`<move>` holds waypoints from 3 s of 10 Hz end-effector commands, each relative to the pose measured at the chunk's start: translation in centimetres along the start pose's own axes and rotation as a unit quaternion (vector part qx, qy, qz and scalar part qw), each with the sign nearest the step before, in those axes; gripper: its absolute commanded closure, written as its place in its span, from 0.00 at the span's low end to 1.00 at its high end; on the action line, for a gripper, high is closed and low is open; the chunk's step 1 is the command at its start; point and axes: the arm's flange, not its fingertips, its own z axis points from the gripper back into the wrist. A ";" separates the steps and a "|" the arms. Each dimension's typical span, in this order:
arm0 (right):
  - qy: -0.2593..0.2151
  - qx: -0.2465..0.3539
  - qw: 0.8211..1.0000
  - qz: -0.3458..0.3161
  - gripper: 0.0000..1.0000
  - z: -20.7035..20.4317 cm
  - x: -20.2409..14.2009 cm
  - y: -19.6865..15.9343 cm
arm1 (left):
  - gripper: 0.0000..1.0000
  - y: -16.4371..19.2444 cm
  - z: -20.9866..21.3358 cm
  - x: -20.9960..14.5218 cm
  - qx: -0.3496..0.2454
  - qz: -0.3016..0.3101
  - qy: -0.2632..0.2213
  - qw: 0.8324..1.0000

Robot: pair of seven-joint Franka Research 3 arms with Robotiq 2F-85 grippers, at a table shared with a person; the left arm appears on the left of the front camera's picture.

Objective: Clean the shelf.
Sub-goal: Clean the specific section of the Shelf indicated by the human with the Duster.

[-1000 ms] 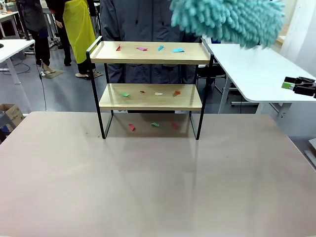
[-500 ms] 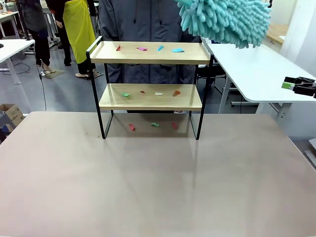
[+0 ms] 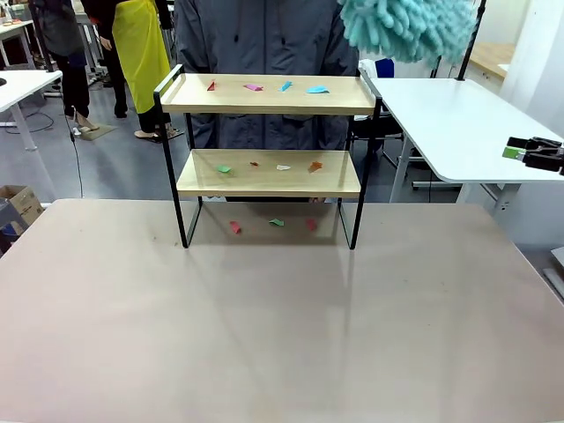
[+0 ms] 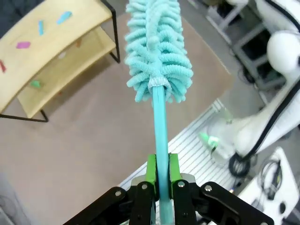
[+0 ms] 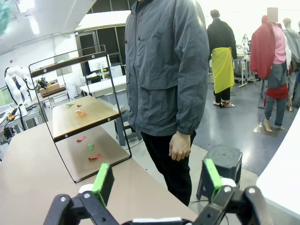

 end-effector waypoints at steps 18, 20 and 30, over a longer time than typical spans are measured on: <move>-0.003 -0.001 1.000 0.002 0.00 -0.1 0.3 0.0 | 0.87 -0.6 -19.8 8.9 0.175 0.224 -0.069 0.956; -0.003 -0.001 1.000 0.002 0.00 -0.1 0.3 0.0 | 0.87 0.2 -20.8 8.8 0.176 0.210 -0.058 0.960; -0.003 -0.001 1.000 0.002 0.00 -0.1 0.3 0.0 | 0.87 9.2 -18.3 7.1 0.249 0.213 -0.016 0.945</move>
